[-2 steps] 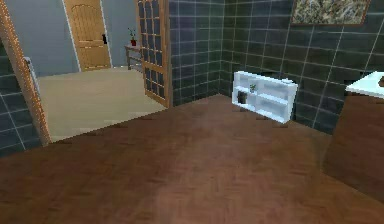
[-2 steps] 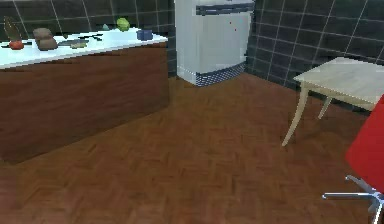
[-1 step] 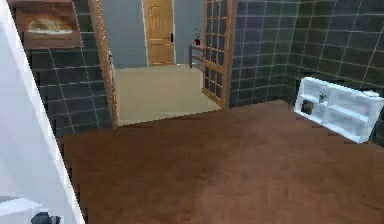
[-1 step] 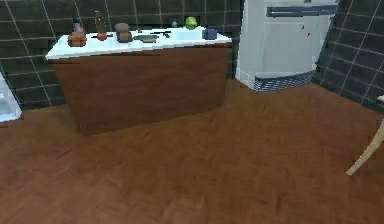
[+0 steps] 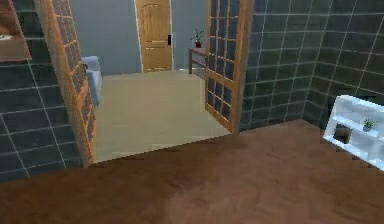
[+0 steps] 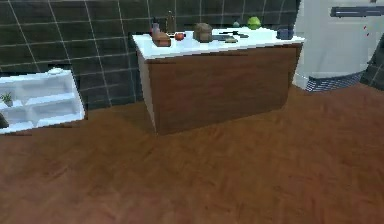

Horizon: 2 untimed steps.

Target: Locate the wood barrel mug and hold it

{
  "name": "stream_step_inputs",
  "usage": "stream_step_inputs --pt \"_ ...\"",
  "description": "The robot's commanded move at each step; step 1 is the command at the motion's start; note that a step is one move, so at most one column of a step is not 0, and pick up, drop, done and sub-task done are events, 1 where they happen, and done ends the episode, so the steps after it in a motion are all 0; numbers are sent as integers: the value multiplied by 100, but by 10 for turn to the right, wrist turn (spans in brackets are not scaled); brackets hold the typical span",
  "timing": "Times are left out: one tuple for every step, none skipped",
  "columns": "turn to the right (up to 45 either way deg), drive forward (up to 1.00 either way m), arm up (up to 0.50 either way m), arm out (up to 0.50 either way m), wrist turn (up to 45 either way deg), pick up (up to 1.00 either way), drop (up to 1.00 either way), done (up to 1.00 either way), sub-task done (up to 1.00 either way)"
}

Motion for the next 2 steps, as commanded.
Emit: stream_step_inputs --pt "-30 0 0 0 0 0 0 0 0" --pt "-60 0 0 0 0 0 0 0 0"
